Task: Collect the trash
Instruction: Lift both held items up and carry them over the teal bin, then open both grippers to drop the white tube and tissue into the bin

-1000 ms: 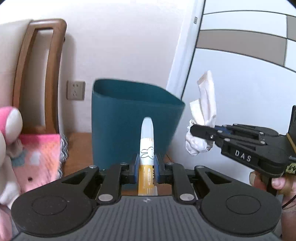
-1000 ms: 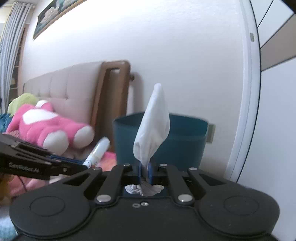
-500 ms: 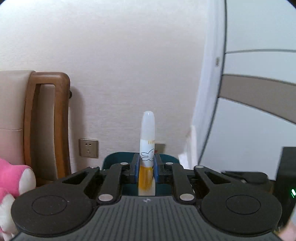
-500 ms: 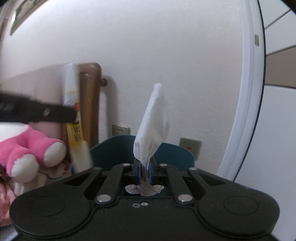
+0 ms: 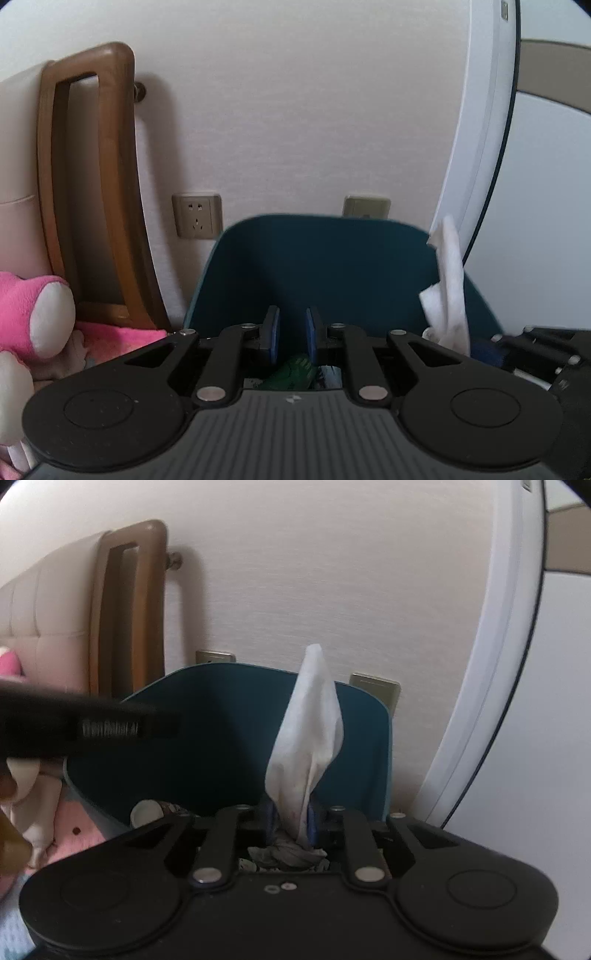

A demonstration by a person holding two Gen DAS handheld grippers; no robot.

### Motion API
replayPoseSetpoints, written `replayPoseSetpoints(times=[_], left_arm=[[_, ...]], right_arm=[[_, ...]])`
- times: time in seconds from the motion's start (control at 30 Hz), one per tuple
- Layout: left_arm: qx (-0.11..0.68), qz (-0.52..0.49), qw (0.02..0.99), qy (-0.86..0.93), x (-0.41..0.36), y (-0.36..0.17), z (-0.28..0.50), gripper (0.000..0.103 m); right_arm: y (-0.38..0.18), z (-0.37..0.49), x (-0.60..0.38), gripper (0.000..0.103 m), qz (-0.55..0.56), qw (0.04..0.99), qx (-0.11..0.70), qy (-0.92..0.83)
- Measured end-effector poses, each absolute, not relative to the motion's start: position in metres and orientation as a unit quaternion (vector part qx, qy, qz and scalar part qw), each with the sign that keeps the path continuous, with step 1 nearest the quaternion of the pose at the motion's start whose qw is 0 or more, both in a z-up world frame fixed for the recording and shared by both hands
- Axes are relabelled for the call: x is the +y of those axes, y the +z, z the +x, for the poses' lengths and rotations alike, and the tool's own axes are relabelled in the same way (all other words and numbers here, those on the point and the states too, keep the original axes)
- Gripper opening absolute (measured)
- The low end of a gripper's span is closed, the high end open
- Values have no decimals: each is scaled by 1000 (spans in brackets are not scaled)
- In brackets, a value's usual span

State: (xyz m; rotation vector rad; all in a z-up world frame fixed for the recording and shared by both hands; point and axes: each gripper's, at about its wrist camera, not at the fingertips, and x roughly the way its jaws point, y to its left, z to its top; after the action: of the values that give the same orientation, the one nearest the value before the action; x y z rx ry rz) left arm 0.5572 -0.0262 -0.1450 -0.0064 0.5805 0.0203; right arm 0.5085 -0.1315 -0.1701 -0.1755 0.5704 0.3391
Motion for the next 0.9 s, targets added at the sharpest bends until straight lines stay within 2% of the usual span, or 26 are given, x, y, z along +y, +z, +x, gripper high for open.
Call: replayPoseSetpoints(times=[0.17, 0.3, 0.37, 0.5, 0.63, 0.9], left_arm=[[293, -8, 956, 4, -25, -153, 552, 15], [292, -6, 956, -1, -26, -153, 546, 15], [289, -9, 957, -4, -26, -153, 547, 15], [286, -15, 958, -13, -24, -152, 541, 17], [275, -20, 961, -25, -21, -145, 528, 29], [236, -9, 970, -53, -6, -138, 479, 30]], right_arm=[[-165, 498, -137, 49, -81, 944, 268, 174], [-158, 492, -140, 53, -84, 949, 252, 170], [-155, 488, -140, 59, -89, 950, 246, 170], [-152, 488, -142, 60, -87, 951, 242, 173], [-144, 484, -143, 61, -88, 953, 228, 178], [-134, 450, -160, 63, -64, 956, 192, 214]])
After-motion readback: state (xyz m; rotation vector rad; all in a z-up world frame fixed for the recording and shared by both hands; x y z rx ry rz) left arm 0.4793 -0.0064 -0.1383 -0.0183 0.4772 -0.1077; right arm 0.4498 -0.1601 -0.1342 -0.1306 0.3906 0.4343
